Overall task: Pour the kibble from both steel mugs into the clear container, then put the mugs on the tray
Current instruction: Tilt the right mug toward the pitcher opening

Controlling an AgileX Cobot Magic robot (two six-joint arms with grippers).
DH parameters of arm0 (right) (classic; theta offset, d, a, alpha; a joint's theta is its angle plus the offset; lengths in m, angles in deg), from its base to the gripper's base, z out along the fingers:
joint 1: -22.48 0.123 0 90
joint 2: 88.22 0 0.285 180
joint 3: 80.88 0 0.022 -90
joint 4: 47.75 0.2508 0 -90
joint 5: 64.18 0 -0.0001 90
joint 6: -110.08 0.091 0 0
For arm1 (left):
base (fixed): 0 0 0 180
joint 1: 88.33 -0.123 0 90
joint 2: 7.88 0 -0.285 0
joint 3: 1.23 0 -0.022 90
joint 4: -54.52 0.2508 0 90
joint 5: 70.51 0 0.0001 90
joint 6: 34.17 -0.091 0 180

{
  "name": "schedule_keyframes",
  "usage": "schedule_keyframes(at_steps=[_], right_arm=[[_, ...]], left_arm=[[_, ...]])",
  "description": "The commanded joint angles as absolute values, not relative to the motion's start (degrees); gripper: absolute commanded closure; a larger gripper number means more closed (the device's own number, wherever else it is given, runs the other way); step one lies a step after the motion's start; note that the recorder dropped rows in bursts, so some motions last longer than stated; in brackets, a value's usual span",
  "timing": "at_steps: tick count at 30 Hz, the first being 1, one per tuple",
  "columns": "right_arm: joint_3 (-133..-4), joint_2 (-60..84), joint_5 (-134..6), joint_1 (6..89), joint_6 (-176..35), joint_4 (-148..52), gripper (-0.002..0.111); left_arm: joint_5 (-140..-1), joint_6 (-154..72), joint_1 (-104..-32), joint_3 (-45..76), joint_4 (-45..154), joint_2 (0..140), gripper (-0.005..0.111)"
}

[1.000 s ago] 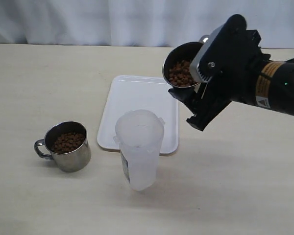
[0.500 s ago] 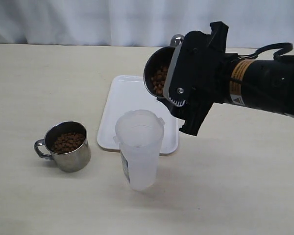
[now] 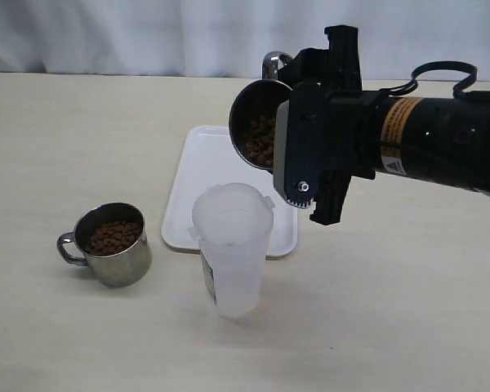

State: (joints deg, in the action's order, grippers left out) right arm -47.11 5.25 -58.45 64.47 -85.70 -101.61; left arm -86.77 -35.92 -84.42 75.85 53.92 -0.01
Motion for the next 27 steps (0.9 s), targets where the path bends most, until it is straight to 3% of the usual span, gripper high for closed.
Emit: schedule_keyframes(at_steps=[1,27], right_arm=[[-47.64,5.48,-56.77,64.65,-89.02,-101.78,0.104],[-45.47,5.48,-56.76,67.5,-98.85,-101.78,0.104]], left_arm=[[-86.47,-36.08,-84.57,75.99,53.97,-0.1,0.107],[-86.47,-36.08,-84.57,75.99,53.97,-0.1,0.107]])
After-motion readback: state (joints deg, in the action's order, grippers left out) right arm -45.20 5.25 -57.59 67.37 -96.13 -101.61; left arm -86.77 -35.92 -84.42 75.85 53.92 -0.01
